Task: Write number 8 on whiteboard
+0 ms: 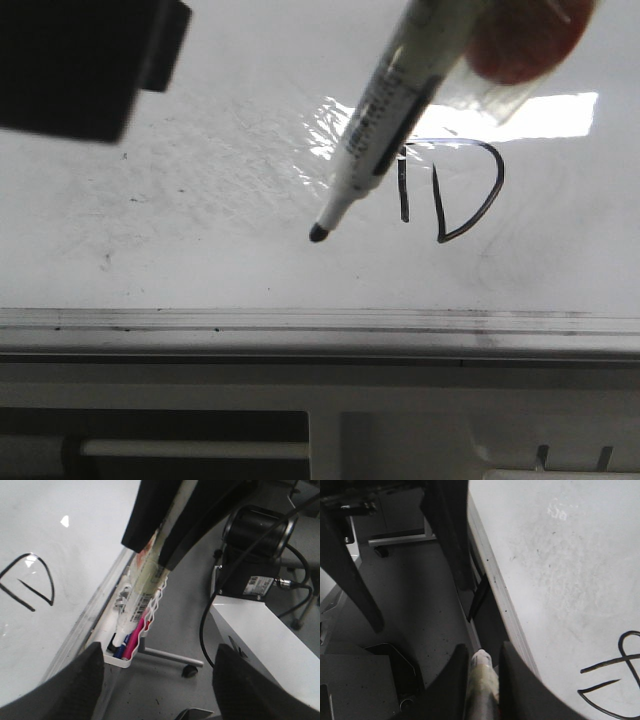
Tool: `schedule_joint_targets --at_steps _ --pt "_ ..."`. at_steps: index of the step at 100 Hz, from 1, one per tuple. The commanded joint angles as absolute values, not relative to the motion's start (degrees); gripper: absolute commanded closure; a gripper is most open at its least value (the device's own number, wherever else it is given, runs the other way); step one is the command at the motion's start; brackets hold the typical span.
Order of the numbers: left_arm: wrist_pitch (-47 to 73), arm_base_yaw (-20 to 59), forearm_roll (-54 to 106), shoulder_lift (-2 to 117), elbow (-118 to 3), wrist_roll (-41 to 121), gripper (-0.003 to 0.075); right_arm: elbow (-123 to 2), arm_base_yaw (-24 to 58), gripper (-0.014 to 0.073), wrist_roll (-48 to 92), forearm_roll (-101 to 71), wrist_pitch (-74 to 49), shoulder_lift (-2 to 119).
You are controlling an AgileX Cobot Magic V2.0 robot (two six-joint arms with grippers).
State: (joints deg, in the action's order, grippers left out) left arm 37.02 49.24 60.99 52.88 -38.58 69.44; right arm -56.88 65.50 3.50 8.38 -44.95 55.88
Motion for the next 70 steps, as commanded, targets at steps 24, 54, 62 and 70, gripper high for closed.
schedule_joint_targets --at_steps 24,54,62,70 --pt "42.18 49.09 73.59 61.77 -43.71 80.12 0.0294 -58.71 65.57 0.0665 11.76 0.00 -40.97 55.82" --pt "43.29 49.09 76.97 64.30 -43.96 80.12 0.0534 -58.71 65.57 0.0665 12.15 -2.34 -39.97 56.34" --pt "43.43 49.09 76.97 64.30 -43.96 80.12 0.0694 -58.71 65.57 0.0665 12.15 -2.34 -39.97 56.34" --pt "44.65 49.09 76.72 64.30 -43.96 80.12 0.0741 -58.71 65.57 0.0664 12.15 -2.34 -39.97 56.34"
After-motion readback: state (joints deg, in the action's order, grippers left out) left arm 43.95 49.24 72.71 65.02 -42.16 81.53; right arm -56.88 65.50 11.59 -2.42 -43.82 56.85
